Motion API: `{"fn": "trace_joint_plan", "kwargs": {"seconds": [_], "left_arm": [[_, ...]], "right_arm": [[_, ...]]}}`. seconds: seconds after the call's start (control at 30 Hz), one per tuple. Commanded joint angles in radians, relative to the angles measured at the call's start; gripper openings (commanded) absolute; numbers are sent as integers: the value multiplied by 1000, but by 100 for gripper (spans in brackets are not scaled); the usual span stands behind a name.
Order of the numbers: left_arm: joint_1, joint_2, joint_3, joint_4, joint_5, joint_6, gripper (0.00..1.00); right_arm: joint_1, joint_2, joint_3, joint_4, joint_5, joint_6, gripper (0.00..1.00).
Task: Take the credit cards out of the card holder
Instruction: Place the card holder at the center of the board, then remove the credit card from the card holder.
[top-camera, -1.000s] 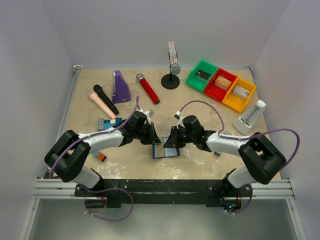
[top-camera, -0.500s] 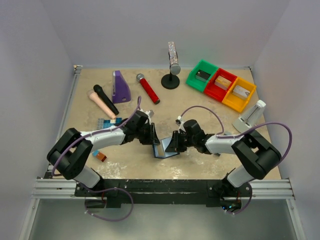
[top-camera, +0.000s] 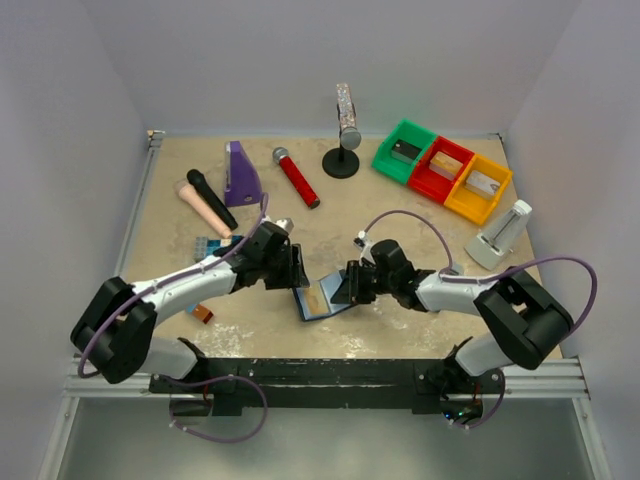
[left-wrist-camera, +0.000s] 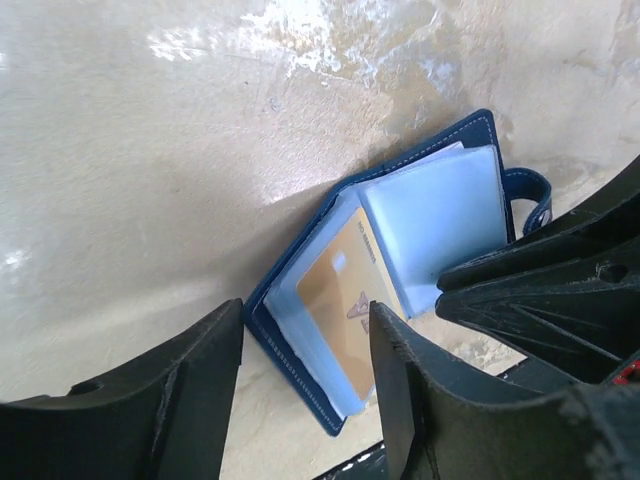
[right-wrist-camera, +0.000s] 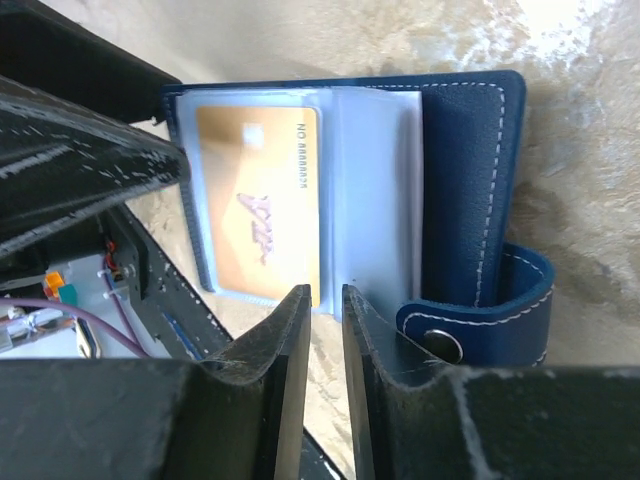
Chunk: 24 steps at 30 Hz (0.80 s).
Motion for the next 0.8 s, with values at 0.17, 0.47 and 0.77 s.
{"fn": "trace_joint_plan", "kwargs": {"seconds": [0.17,0.47,0.77], "left_arm": [[2,-212,-72,14,-38,-52,51],[-83,-194,-187,308,59,-169,49],[-123,-62,-258,460,19,-235,48]], "right_arm": [[63,-55,54,-135,64,-75,25],[117,-12,81,-142,93,-44,25],[118,-93,103,-247,133,-75,30]]}}
